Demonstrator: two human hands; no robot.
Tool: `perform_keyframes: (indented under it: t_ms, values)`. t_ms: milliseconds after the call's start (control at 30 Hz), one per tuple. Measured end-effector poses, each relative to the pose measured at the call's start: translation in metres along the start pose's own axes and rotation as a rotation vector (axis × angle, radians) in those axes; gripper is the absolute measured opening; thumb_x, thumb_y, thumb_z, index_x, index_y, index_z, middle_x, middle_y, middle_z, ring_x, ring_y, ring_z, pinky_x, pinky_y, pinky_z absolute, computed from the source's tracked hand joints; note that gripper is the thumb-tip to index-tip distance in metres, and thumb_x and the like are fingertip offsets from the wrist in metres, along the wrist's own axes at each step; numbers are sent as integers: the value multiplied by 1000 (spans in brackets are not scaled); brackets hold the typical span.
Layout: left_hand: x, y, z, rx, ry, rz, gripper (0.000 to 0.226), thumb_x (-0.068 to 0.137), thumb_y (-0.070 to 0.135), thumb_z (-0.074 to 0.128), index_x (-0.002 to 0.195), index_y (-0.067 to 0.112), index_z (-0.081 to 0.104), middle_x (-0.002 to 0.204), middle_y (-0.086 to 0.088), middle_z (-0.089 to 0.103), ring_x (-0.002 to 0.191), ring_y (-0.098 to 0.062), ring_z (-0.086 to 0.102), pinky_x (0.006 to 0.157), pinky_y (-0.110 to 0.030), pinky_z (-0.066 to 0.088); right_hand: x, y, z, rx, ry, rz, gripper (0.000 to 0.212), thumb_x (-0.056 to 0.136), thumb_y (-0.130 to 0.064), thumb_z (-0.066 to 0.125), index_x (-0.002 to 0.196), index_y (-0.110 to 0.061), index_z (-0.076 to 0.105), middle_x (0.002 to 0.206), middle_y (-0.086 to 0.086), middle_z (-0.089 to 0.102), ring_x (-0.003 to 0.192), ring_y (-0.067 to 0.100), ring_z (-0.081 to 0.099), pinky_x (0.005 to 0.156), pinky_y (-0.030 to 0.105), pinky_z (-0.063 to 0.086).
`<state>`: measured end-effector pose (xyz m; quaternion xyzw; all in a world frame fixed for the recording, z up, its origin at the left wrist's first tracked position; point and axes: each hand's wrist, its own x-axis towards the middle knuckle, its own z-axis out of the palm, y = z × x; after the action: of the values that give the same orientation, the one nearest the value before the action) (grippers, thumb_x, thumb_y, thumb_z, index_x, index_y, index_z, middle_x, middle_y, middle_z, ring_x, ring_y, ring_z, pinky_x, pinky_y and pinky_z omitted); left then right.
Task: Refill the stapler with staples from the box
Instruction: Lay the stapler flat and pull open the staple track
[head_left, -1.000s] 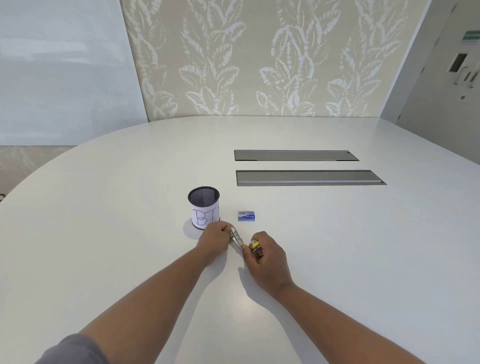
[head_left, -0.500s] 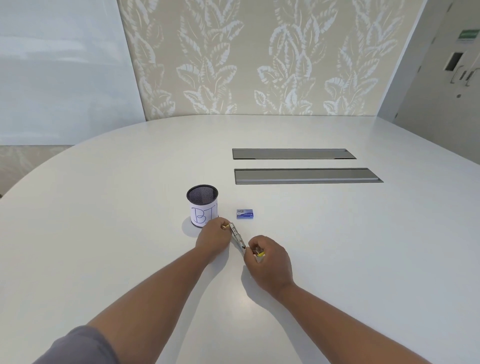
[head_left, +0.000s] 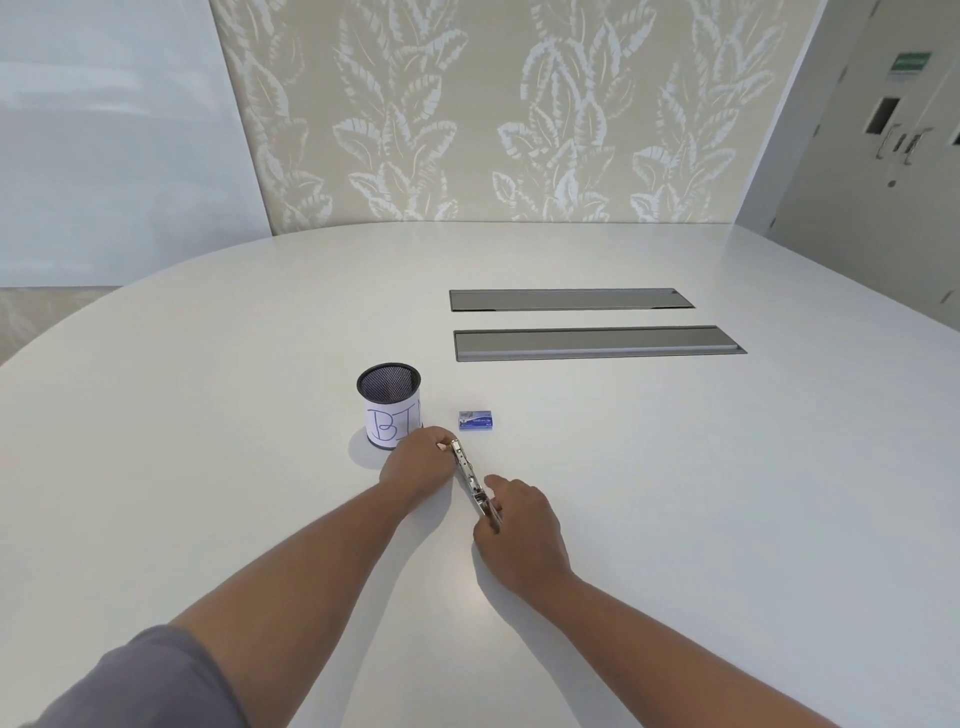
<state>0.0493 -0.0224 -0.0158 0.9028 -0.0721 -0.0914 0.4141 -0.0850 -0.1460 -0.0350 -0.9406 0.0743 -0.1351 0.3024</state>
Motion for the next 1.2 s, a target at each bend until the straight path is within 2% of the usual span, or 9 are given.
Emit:
perform_keyframes:
  t_ms: [100,167,233,433,667,833,900,1033,1200]
  values:
    - [-3,2,0,55,1,19,21,85,21,58,94,35,71,91,11,67,80,-15,65,67,-28,47,1,-3,-1,-7,-36,4,33,81,-22,50,114,-19,57,90,-3,57,89,23,55,75,38,49]
    - [-5,3,0,77,-5,27,19,81,23,60,87,38,70,85,15,66,79,-11,64,66,-27,45,1,-5,-2,-43,-64,-33,14,80,-27,49,93,-25,49,78,-7,49,78,23,51,60,34,40]
    - [-6,4,0,79,-5,38,17,79,24,62,84,38,71,84,16,67,81,-10,65,69,-28,49,0,-9,-2,-85,-111,-72,13,78,-33,46,86,-28,37,72,-8,44,73,23,47,55,32,29]
    - [-9,1,4,132,-8,99,23,86,24,56,80,41,71,87,21,70,86,-8,66,77,-33,56,7,-10,-2,-155,-117,-100,45,89,-43,45,131,-25,45,86,-5,59,85,26,58,66,35,41]
    - [-13,-9,0,105,-49,187,19,91,36,59,106,42,70,111,22,66,107,-3,59,91,-31,49,25,-6,-5,-178,-135,-123,44,95,-44,44,136,-27,47,96,-1,63,93,26,62,72,38,49]
    - [-14,-11,-2,19,-60,192,21,93,40,60,110,39,73,118,23,66,112,-2,59,98,-32,48,29,-3,-3,-186,-103,-129,37,93,-44,43,126,-29,53,86,-6,60,85,21,61,69,37,51]
    - [-14,-9,-3,25,-79,206,19,93,42,61,108,37,73,113,21,68,105,-3,62,95,-33,51,29,-1,-1,-179,-103,-127,37,92,-44,43,125,-31,54,82,-7,58,83,18,60,67,36,50]
    - [-12,-6,-7,-36,-130,164,16,90,41,67,103,33,72,89,14,71,63,-11,60,67,-35,58,32,3,0,-181,-121,-136,37,92,-43,41,125,-31,53,79,-10,51,80,15,56,65,34,46]
    - [-10,-2,-8,-40,-139,148,14,87,36,73,99,28,75,83,12,69,65,-14,61,61,-34,57,32,5,2,-174,-127,-143,29,90,-40,40,115,-31,52,79,-12,50,77,14,52,62,33,43]
